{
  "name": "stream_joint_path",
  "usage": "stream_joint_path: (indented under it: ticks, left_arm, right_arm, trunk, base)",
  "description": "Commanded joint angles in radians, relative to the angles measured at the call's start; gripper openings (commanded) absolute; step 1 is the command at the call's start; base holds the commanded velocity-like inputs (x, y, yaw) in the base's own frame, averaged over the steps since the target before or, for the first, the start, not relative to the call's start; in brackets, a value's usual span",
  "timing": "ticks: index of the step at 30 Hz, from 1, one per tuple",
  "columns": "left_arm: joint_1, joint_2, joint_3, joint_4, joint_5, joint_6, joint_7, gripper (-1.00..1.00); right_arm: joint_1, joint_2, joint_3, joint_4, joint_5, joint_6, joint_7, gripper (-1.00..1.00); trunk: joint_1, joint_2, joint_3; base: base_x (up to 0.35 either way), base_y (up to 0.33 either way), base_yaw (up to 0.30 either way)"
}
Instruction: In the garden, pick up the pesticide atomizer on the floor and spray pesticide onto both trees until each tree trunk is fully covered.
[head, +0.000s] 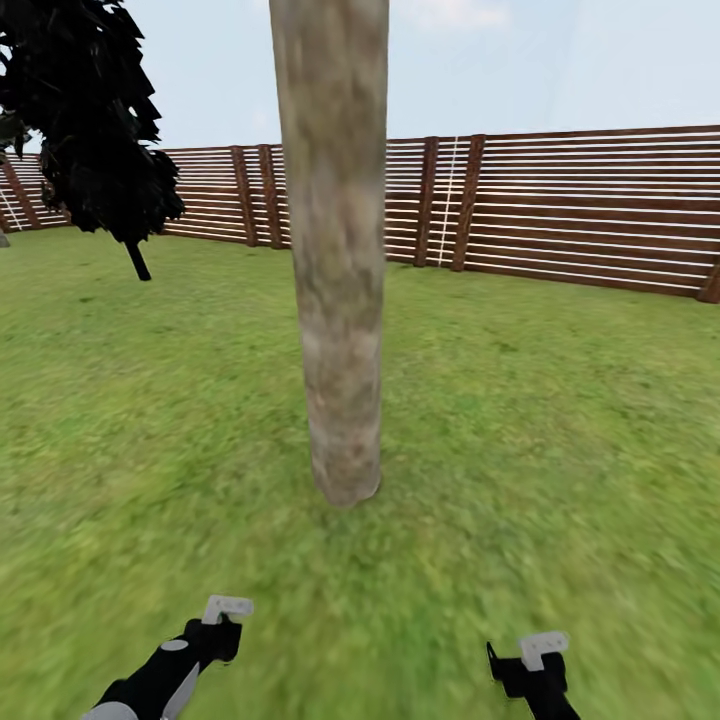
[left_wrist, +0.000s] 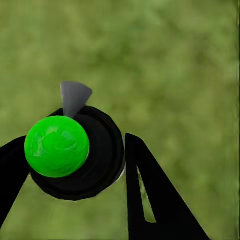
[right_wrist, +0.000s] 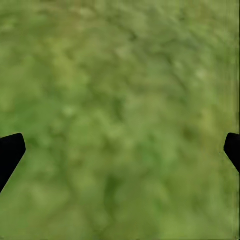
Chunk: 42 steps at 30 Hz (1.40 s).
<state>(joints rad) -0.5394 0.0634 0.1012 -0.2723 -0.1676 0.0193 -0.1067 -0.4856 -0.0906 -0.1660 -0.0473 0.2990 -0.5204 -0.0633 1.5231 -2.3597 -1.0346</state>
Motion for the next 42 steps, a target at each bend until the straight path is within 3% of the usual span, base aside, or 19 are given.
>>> stream_joint_path:
  ticks: [1,6,26,29,31,33,35,36,37,38,39,42]
  left_arm:
    - [0.0,-0.007,0.009,-0.008,-0.011,0.004,-0.006,-1.0]
    - [0.001,-0.027,0.01,-0.013,-0.011,0.005,-0.004,-1.0]
    - [0.001,-0.03,0.009,-0.014,-0.012,0.005,-0.005,-1.0]
    - [-0.001,-0.083,0.007,-0.014,-0.033,0.005,-0.005,-1.0]
    - [-0.002,-0.096,0.007,-0.014,-0.046,0.005,-0.004,-1.0]
    - [-0.008,-0.077,0.013,-0.014,-0.047,0.005,-0.004,-1.0]
    - [-0.012,-0.011,0.016,-0.016,-0.043,0.002,-0.002,-1.0]
    - [-0.013,-0.002,0.017,-0.026,-0.041,0.001,-0.002,-1.0]
    - [-0.012,-0.006,0.017,-0.038,-0.041,0.001,-0.004,-1.0]
    - [-0.01,-0.042,0.012,-0.05,-0.045,0.002,-0.008,-1.0]
    - [-0.009,-0.061,0.009,-0.056,-0.047,0.002,-0.006,-1.0]
    - [-0.011,-0.074,0.007,-0.061,-0.048,0.004,-0.007,-1.0]
  right_arm:
    - [-0.001,0.0,-0.006,0.001,0.011,-0.003,-0.029,1.0]
    - [-0.001,0.005,-0.004,0.004,0.011,0.0,-0.092,1.0]
    - [-0.001,0.009,-0.004,0.004,0.011,0.0,-0.098,1.0]
    - [-0.001,0.009,-0.004,0.004,0.011,0.0,-0.097,1.0]
    - [-0.001,0.009,-0.004,0.005,0.011,0.0,-0.097,1.0]
    - [-0.001,0.009,-0.004,0.005,0.011,0.0,-0.096,1.0]
    - [-0.001,0.009,-0.004,0.005,0.011,0.0,-0.096,1.0]
    - [-0.001,0.009,-0.004,0.005,0.011,0.0,-0.096,1.0]
    - [-0.001,0.009,-0.004,0.005,0.011,0.0,-0.096,1.0]
    - [-0.001,0.009,-0.004,0.005,0.011,0.0,-0.096,1.0]
    - [-0.001,0.009,-0.004,0.005,0.011,0.0,-0.096,1.0]
    - [-0.001,0.009,-0.004,0.005,0.011,0.0,-0.096,1.0]
  trunk:
    - [0.0,0.0,-0.001]
    - [0.0,0.0,-0.001]
    - [0.0,0.0,-0.001]
    - [0.0,0.0,-0.001]
    - [0.0,0.0,-0.001]
    - [0.0,0.0,-0.001]
    - [0.0,0.0,-0.001]
    - [0.0,0.0,-0.001]
    - [0.0,0.0,-0.001]
    - [0.0,0.0,-0.001]
    - [0.0,0.0,-0.001]
    - [0.0,0.0,-0.001]
  base:
    - [0.209,-0.213,0.0]
    - [0.234,-0.214,0.0]
    - [0.23,-0.171,-0.066]
    - [0.002,-0.001,-0.001]
    - [0.0,0.0,0.0]
    - [0.0,0.0,0.0]
    - [0.0,0.0,0.0]
    - [0.0,0.0,0.0]
    - [0.0,0.0,0.0]
    - [-0.022,0.0,0.0]
    - [-0.2,0.0,0.0]
    - [-0.185,0.0,0.0]
